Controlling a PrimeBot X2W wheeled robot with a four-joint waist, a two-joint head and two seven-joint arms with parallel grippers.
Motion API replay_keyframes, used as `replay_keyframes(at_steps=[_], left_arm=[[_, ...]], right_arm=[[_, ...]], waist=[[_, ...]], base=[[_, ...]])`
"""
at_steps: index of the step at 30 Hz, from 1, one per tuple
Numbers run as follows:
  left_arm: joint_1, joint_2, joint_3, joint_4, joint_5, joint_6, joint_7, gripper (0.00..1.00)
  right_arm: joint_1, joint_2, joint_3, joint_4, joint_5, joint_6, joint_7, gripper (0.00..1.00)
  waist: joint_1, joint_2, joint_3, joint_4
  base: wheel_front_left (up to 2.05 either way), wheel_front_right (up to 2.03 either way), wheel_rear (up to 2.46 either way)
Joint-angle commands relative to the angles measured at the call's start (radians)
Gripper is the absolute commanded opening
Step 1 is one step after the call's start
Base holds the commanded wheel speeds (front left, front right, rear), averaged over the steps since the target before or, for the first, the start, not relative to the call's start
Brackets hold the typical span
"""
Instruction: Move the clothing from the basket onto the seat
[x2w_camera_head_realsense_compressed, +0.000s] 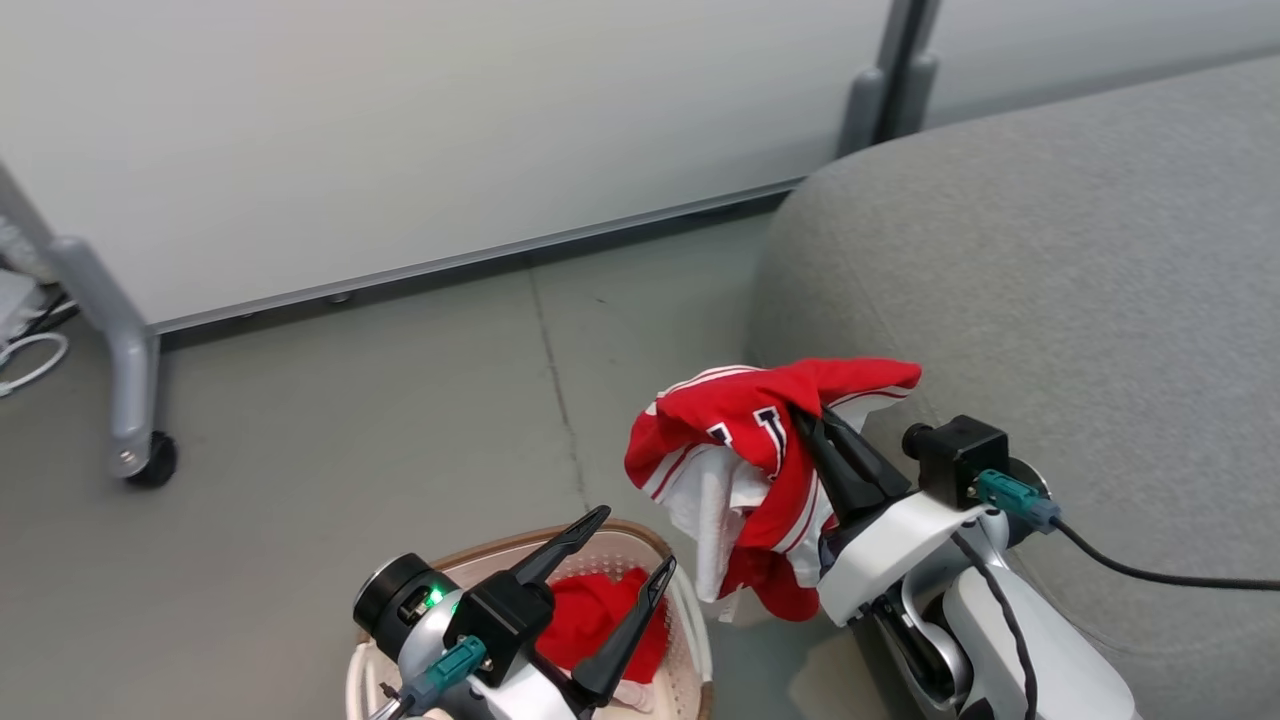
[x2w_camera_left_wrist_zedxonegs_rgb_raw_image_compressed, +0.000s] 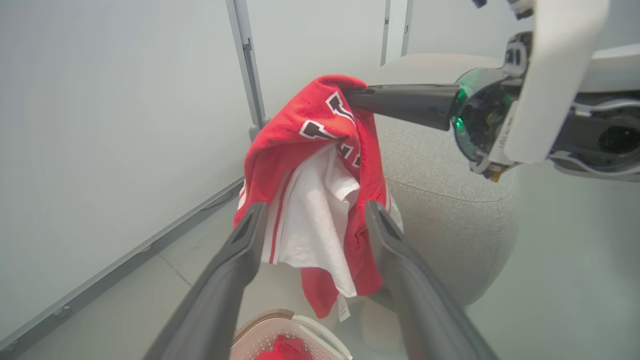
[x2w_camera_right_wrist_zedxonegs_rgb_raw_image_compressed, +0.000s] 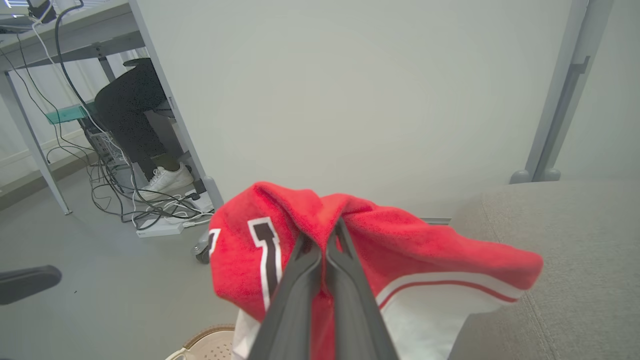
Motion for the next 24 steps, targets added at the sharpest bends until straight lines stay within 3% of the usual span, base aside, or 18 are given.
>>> replay_keyframes(at_steps=[1,15,24], left_arm=[[-0.004,0.003,-0.001,-0.004,0.004,-0.002,0.000,1.00],[-0.014,0.031,-0.020,-0.056,0.008,0.001,0.027,1.00],[-0.070,0.061,-0.001,-0.115,0.019,0.007,0.046,1.00]], right_arm=[[0.007,-0.005,-0.011,-0.010,-0.007,0.002,0.001,0.00],[0.018,-0.006,-0.104,-0.064,-0.013,0.002,-0.001,0.00],[-0.123,-0.005,-0.265,-0.035,-0.016,0.002,-0.025,0.00]], waist=[[0.0000,0.0000,0.012,-0.046],[0.0000,0.0000,0.078,-0.258],[0.0000,0.0000,0.159,-0.312]], base=[[0.00,0.00,0.00],[0.00,0.00,0.00],[0.00,0.00,0.00]])
